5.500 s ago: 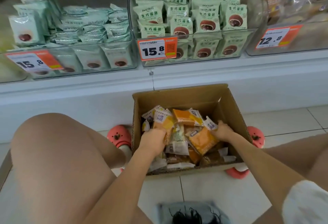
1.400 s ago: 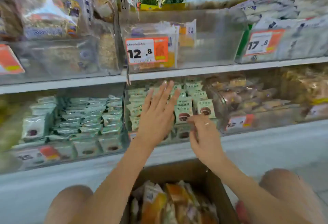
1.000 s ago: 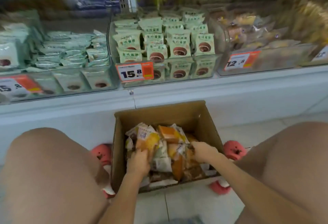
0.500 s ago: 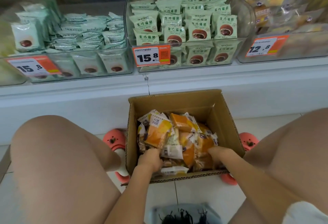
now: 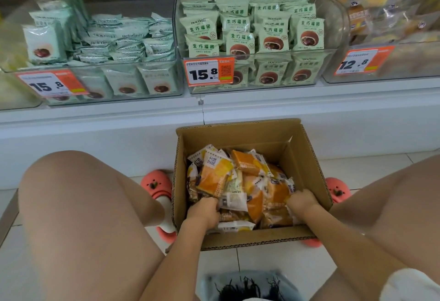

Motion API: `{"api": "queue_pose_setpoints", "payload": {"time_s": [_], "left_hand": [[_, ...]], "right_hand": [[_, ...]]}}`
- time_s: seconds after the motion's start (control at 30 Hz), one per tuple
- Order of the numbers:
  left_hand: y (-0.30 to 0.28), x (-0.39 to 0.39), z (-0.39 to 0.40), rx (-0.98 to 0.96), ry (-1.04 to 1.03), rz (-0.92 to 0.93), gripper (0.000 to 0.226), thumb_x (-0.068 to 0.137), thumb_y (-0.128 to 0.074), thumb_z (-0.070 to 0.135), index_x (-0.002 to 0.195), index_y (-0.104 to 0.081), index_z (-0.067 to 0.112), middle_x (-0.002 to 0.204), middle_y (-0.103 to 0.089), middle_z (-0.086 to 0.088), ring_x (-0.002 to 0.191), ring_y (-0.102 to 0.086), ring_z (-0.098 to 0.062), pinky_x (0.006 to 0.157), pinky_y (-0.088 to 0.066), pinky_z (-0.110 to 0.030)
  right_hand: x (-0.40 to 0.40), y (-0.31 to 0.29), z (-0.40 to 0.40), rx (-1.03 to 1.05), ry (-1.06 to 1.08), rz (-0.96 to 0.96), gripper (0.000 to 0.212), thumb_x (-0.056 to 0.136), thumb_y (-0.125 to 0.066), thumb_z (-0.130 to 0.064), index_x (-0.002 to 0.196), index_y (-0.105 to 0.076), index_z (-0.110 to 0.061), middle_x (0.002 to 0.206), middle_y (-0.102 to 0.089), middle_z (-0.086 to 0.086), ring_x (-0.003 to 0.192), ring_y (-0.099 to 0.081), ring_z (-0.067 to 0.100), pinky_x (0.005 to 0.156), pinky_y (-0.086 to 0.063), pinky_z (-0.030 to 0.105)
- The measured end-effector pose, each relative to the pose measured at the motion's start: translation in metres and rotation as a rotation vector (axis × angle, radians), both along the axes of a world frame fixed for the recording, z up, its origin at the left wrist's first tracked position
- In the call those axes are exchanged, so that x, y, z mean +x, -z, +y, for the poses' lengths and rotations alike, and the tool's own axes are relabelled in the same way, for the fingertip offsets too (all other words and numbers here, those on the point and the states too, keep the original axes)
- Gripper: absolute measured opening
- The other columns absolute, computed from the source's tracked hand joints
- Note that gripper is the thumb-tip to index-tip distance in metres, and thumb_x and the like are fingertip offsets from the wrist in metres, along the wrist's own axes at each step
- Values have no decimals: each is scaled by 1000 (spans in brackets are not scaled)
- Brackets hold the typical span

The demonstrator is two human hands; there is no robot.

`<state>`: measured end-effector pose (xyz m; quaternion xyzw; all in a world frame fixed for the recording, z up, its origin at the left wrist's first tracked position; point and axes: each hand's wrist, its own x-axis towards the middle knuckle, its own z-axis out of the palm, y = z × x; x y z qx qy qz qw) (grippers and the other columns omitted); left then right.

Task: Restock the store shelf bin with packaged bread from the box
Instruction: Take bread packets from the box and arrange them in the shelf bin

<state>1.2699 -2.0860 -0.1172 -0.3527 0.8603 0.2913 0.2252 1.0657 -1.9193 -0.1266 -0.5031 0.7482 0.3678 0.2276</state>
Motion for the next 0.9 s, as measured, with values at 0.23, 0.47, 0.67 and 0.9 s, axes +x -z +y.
{"api": "queue_pose_setpoints", "payload": {"time_s": [0.23,0.47,0.67,0.9], "left_hand": [[1,-9,-2,227,-230,172,29,91,-57,18,119,-61,14,122,-61,-7,109,-56,-23,95,-48,-35],[-27,-28,3,867,-441,441,80,69,-79,27,136,-35,32,131,-52,4,120,-51,-18,105,-42,-42],[-44,-35,1,1104,-741,703,34,84,-68,21,115,-56,14,100,-73,-7,95,-70,-23,83,-57,-34],[-70,-47,4,851,-596,688,41,76,-78,17,113,-63,11,101,-72,-10,91,-71,-23,79,-59,-36]], "right_hand": [[-14,-75,-23,-529,383,-516,28,87,-57,-11,67,-40,-20,72,-46,-3,67,-45,12,64,-41,23],[-11,-114,-19,-904,886,-1022,21,99,-44,-19,81,-42,-10,95,-70,7,92,-68,16,73,-58,32],[-13,-101,-19,-977,1230,-1195,30,97,-44,-40,94,-53,-11,85,-69,12,81,-70,22,71,-57,36],[-14,-107,-30,-830,763,-894,47,78,-73,-38,119,-62,-18,109,-68,3,94,-66,14,80,-55,29]]}}
